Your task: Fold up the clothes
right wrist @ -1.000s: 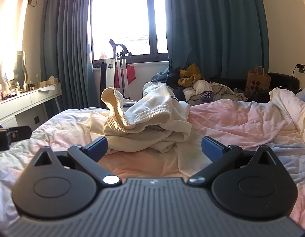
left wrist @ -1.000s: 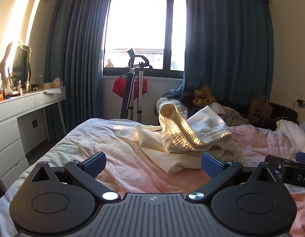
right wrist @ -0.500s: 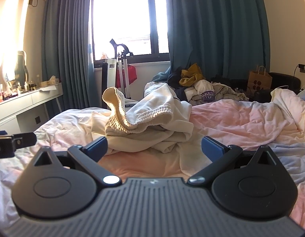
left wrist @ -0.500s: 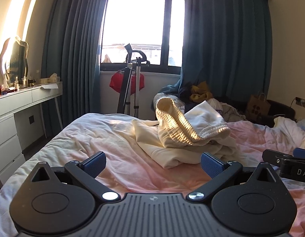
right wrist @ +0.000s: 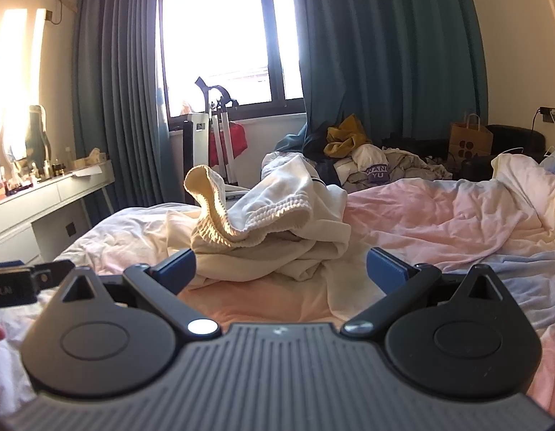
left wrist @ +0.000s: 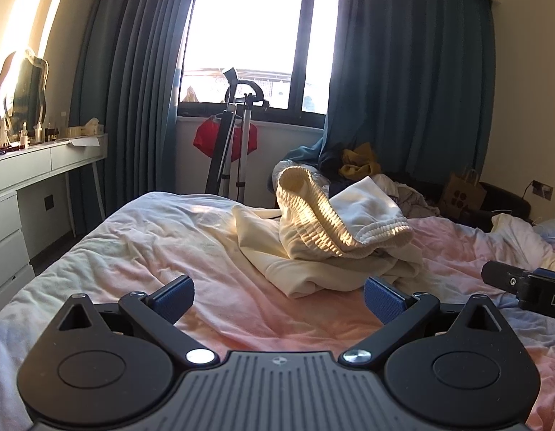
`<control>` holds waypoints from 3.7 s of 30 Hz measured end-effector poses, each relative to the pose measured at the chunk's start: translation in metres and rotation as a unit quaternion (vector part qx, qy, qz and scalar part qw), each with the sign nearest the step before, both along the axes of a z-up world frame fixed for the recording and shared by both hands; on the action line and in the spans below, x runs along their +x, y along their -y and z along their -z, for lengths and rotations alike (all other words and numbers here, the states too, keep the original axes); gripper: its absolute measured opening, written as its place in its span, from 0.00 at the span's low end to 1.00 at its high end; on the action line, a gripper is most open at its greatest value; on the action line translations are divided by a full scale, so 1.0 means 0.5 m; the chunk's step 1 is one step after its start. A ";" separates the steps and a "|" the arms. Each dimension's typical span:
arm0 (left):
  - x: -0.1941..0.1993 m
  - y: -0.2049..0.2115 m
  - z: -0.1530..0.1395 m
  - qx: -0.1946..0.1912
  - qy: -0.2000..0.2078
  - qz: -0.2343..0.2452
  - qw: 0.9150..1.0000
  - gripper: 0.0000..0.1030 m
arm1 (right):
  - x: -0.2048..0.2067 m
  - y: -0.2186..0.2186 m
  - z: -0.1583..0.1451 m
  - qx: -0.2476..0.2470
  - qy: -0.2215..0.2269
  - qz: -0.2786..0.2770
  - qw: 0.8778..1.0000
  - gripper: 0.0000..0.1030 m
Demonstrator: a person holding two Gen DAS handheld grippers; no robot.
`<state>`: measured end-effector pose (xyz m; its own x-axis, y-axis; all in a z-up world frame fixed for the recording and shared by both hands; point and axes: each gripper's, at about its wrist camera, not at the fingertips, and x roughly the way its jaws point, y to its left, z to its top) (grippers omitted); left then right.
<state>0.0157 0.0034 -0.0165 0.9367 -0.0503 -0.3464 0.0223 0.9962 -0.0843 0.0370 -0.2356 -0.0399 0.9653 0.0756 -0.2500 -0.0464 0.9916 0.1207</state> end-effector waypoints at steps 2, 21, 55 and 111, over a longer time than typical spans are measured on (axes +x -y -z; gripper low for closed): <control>0.002 0.003 0.002 0.002 0.000 0.001 1.000 0.99 | 0.000 0.000 0.000 -0.002 0.001 -0.001 1.000 1.00; 0.262 0.000 0.023 -0.074 -0.090 0.002 0.993 0.99 | 0.050 0.069 0.048 0.092 -0.038 0.045 0.994 1.00; 0.621 -0.010 -0.072 -0.158 -0.082 0.024 0.984 0.15 | 0.144 0.078 0.127 0.175 -0.005 -0.017 0.984 1.00; 0.464 -0.439 -0.103 -0.229 -0.032 -0.051 0.972 0.13 | 0.133 -0.178 0.061 0.361 -0.075 -0.276 0.888 0.09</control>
